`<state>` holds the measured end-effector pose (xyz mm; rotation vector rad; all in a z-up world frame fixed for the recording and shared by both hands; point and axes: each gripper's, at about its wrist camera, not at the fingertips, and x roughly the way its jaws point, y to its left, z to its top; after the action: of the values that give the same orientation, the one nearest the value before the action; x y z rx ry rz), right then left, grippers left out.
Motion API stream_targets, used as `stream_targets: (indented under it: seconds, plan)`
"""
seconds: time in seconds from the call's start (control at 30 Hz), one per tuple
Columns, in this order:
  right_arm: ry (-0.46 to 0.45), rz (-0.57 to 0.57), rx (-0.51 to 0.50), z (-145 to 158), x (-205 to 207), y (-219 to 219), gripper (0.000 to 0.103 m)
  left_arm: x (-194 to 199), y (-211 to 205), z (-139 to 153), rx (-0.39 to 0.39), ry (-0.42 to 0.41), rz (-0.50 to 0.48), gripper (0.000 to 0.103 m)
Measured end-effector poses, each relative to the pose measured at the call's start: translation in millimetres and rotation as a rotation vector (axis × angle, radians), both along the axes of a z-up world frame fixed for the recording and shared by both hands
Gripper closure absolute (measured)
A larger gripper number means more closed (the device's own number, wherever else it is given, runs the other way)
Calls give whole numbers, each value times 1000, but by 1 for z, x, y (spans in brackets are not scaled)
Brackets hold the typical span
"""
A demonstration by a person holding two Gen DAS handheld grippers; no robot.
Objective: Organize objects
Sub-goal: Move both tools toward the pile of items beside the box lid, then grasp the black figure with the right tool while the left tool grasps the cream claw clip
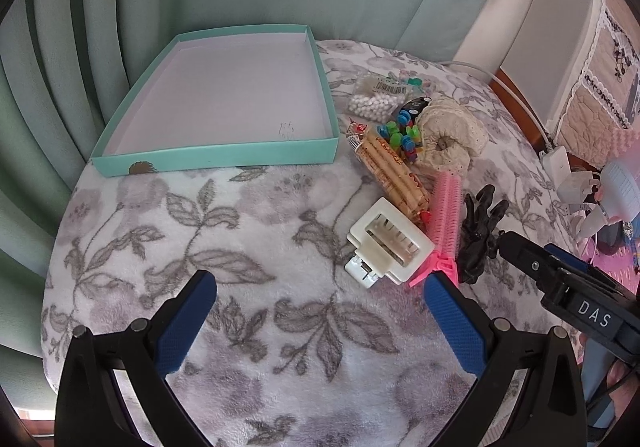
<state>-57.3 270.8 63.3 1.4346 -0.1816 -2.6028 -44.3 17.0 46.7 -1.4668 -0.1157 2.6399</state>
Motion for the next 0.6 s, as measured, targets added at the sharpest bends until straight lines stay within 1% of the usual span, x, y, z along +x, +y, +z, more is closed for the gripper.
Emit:
stream_targets:
  seconds: [0.03, 0.17, 0.23, 0.37, 0.4, 0.43, 0.5, 0.57, 0.6]
  plan:
    - [-10, 6, 2, -2, -2, -3, 19, 1, 0, 0, 0, -1, 4, 0]
    - [-41, 31, -7, -9, -9, -15, 25, -1, -4, -3, 13, -15, 35, 0]
    - [-56, 49, -1, -13, -12, -22, 31, -1, -7, -4, 21, -20, 44, 0]
    - [-64, 46, 0, -16, -15, -25, 36, 0, -11, -3, 21, -16, 55, 0]
    - [-67, 45, 6, -16, -16, -24, 40, 0, -11, -3, 22, -16, 56, 0]
    - [-73, 44, 15, -16, -17, -23, 48, 0, -12, -2, 24, -17, 56, 0]
    - [-84, 58, -14, -16, -19, -19, 59, -2, -10, -3, 29, -19, 54, 0]
    - [-81, 70, 5, -13, -19, -19, 63, -3, -7, -4, 35, -22, 47, 0]
    - [-74, 82, 21, -10, -18, -21, 70, -3, -5, -4, 36, -24, 41, 0]
